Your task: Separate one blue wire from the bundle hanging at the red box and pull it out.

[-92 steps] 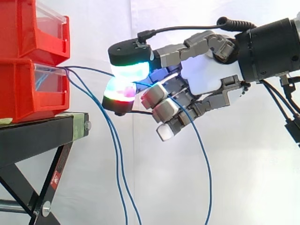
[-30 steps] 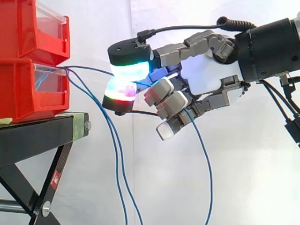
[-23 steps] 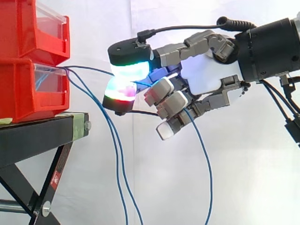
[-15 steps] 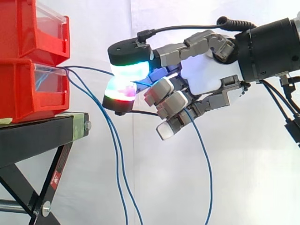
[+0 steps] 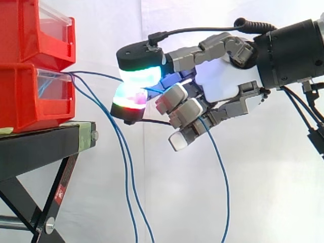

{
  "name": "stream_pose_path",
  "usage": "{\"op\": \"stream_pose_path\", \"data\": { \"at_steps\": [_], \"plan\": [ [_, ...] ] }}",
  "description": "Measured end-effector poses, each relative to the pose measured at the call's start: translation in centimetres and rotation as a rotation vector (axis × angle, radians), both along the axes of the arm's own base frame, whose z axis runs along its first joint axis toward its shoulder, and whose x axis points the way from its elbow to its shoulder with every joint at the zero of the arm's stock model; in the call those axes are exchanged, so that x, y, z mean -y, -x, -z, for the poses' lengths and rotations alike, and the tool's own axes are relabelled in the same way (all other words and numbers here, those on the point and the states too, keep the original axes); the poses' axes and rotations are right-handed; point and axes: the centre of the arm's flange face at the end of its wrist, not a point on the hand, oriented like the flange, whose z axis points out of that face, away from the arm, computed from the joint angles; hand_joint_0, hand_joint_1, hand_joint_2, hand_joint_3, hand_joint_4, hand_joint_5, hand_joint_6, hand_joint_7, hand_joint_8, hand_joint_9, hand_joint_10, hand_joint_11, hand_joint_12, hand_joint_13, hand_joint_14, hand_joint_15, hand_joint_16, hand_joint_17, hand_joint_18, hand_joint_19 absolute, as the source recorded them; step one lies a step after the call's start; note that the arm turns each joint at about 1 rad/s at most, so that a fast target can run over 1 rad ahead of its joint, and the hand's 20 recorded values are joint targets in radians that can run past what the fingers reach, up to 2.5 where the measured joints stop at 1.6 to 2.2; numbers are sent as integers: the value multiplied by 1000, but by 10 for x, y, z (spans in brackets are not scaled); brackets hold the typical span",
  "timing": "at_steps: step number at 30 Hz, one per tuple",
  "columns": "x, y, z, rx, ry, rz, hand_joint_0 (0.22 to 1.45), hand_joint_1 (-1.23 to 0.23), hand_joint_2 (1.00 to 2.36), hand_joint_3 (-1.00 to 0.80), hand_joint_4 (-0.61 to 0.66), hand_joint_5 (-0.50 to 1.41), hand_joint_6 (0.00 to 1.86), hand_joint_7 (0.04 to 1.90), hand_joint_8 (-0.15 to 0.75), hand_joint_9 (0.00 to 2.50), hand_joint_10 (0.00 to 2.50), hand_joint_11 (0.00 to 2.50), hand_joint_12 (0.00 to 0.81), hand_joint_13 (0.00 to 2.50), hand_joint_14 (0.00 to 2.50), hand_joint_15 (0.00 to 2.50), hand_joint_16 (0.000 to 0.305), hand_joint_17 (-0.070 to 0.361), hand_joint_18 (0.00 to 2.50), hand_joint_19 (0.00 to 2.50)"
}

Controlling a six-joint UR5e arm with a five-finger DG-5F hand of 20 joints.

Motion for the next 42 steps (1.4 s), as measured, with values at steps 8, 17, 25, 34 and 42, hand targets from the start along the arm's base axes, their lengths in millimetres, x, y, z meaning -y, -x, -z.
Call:
{"op": "stream_pose_path", "data": {
  "at_steps": [8,17,25,34,42],
  "plan": [
    [0,0,0,0,0,0,641,-758,1002,-4,21,-161,914,1074,420,1423,10,1417,469,1431,18,1277,66,148,1007,598],
    [0,0,0,0,0,0,641,-760,1001,-4,22,-161,913,1080,420,1422,9,1423,471,1429,18,1282,66,148,1008,600],
    [3,2,1,-16,3,6,641,-760,1001,-3,20,-161,914,1069,420,1422,9,1426,471,1429,18,1276,66,148,1006,600],
    [0,12,6,-99,15,-2,642,-760,1001,-4,22,-161,913,1079,420,1416,9,1423,471,1423,20,1266,66,148,1005,608],
    [-17,33,14,-280,5,-89,642,-759,1002,-3,20,-161,913,1072,417,1420,10,1426,473,1420,18,1278,65,147,1003,610]
  ]
}}
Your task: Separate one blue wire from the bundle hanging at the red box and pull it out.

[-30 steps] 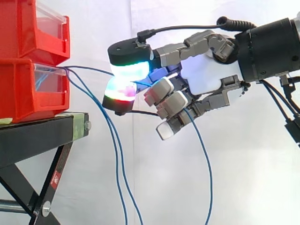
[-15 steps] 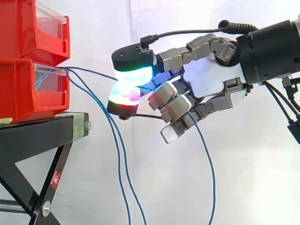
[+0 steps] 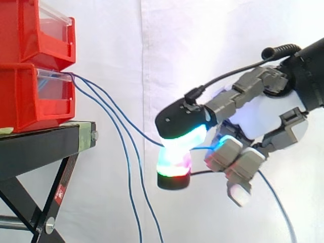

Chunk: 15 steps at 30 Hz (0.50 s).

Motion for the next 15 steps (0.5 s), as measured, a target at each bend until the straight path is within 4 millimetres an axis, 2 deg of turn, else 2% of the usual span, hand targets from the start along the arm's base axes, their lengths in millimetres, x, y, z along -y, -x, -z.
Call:
{"op": "stream_pose_path", "data": {
  "at_steps": [15],
  "plan": [
    [-29,22,3,-164,-86,-7,641,-760,1001,-3,22,-161,913,1079,418,1418,9,1420,473,1419,19,1271,65,147,1003,607]
  ]
}}
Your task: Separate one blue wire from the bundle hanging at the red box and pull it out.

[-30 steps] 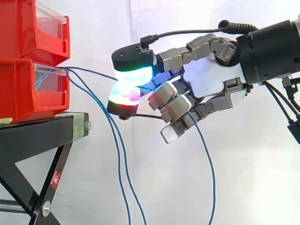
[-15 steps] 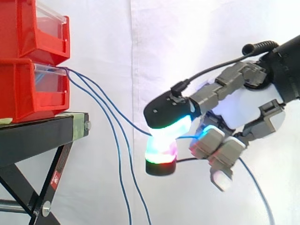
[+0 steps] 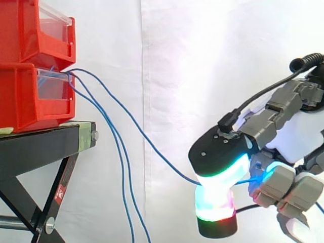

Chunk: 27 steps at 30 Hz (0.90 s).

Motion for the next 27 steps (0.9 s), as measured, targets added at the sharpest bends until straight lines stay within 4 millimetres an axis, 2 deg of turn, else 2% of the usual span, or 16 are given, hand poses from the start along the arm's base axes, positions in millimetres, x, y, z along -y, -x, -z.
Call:
{"op": "stream_pose_path", "data": {
  "at_steps": [8,19,27],
  "plan": [
    [-4,-7,0,47,-13,-5,641,-759,1002,-3,20,-161,913,1074,423,1417,10,1418,472,1418,19,1278,66,147,1004,608],
    [-12,-40,-8,292,-70,-9,641,-759,1002,-3,23,-161,913,1085,419,1417,10,1420,467,1419,19,1268,66,148,1002,602],
    [-13,-44,-10,324,-70,-12,641,-759,1001,-3,22,-161,913,1080,419,1419,9,1424,473,1418,18,1275,65,147,1002,608]
  ]
}}
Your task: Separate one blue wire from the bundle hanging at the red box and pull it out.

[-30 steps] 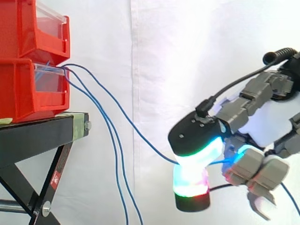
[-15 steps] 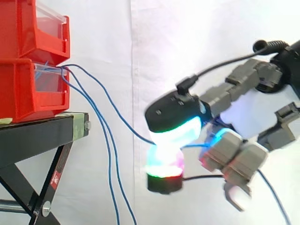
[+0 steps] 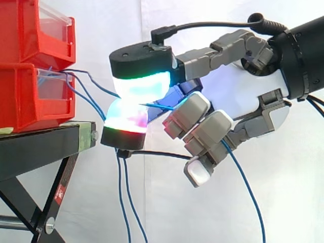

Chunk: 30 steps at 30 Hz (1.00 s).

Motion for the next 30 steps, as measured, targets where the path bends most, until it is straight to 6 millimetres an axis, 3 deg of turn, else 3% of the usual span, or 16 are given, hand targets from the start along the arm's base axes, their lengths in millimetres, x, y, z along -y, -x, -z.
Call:
{"op": "stream_pose_path", "data": {
  "at_steps": [30],
  "plan": [
    [-2,-7,-3,58,-14,-1,642,-760,1001,-3,19,-161,913,1082,418,1418,9,1433,478,1415,19,1290,66,148,1002,603]
  ]
}}
